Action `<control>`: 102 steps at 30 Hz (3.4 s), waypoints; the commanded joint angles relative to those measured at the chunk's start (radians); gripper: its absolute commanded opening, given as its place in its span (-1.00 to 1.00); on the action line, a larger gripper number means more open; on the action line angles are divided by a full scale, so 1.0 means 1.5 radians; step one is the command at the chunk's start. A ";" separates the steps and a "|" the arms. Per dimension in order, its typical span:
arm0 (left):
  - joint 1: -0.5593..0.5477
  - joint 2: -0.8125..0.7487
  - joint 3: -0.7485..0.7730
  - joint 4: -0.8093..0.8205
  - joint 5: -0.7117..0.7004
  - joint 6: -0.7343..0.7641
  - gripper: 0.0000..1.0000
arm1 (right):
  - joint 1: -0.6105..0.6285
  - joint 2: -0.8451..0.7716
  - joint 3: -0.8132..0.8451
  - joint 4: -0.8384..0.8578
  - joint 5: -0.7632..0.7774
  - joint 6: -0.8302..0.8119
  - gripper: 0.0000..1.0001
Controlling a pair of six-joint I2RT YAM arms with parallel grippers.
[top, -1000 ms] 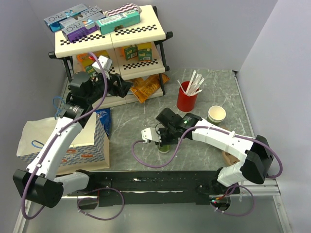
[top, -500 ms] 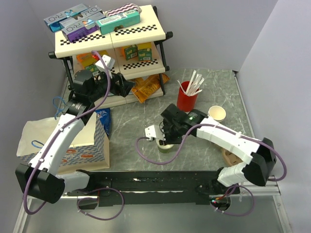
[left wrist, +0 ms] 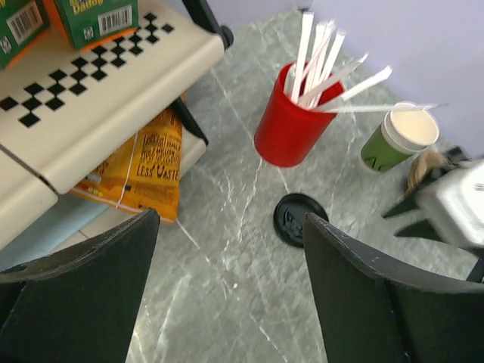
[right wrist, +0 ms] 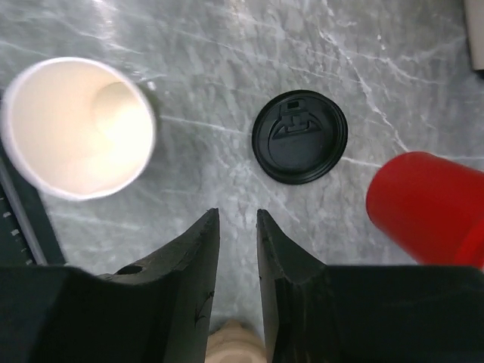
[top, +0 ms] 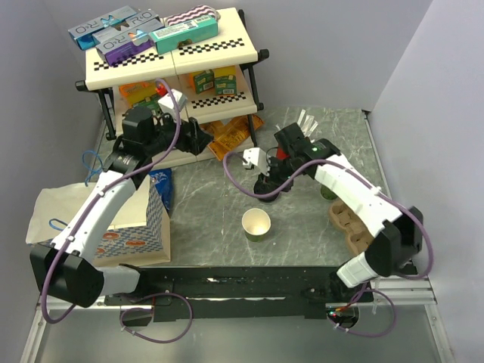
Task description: Pack the takeout coffee
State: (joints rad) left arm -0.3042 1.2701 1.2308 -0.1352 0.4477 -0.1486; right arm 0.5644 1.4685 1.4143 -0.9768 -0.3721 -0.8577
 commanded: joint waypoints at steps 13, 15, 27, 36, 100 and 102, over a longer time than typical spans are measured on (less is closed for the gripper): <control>-0.012 0.014 0.041 -0.092 0.035 0.092 0.65 | -0.056 0.089 -0.127 0.121 -0.024 -0.205 -0.35; -0.012 0.020 0.046 -0.100 0.038 0.116 0.64 | -0.058 0.099 -0.130 0.126 -0.023 -0.228 -0.37; -0.013 0.044 0.067 -0.115 0.030 0.132 0.66 | -0.059 0.137 -0.156 0.128 -0.006 -0.312 -0.44; -0.013 0.062 0.073 -0.105 0.033 0.127 0.66 | -0.059 0.158 -0.154 0.137 0.004 -0.323 -0.43; -0.016 0.084 0.070 -0.097 0.030 0.123 0.69 | -0.054 0.213 -0.082 0.147 -0.004 -0.365 -0.31; -0.016 0.084 0.067 -0.097 0.030 0.124 0.69 | -0.053 0.216 -0.081 0.138 -0.003 -0.371 -0.33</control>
State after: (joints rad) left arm -0.3244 1.4059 1.3094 -0.3122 0.4816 0.0368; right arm 0.4835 1.7737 1.2610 -0.7319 -0.3592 -1.3624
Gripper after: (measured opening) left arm 0.843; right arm 0.342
